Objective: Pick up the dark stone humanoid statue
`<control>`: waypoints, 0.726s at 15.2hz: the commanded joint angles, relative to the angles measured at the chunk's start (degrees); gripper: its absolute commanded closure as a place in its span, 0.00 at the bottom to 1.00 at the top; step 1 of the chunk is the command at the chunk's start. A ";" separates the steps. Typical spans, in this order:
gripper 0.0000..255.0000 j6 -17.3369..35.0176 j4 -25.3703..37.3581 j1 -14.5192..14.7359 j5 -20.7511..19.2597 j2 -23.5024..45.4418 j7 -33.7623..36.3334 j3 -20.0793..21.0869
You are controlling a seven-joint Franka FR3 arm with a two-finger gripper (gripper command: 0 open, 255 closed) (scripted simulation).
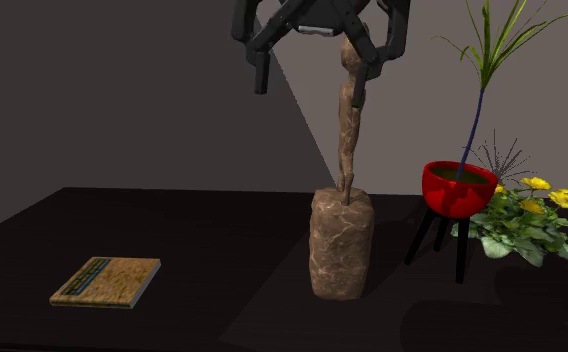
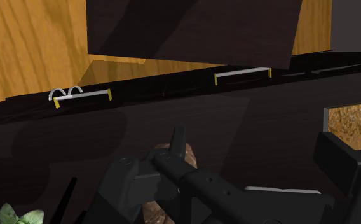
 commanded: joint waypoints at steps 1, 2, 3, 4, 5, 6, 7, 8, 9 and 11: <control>0.00 0.00 0.00 0.00 0.00 0.00 0.00 0.00; 0.00 2.18 0.19 -0.01 -0.23 1.17 -0.68 -0.32; 0.00 4.32 0.44 -0.01 -0.43 2.38 -1.36 -0.64; 0.00 6.44 0.76 0.00 -0.60 3.61 -2.03 -0.96; 0.00 8.52 1.14 0.02 -0.73 4.88 -2.69 -1.29; 0.00 10.56 1.59 0.05 -0.83 6.18 -3.35 -1.61; 0.00 12.56 2.10 0.09 -0.89 7.50 -4.01 -1.93; 0.00 14.53 2.68 0.16 -0.92 8.83 -4.66 -2.26; 0.00 16.44 3.32 0.23 -0.91 10.19 -5.32 -2.60; 0.00 20.13 4.78 0.39 -0.79 12.95 -6.64 -3.25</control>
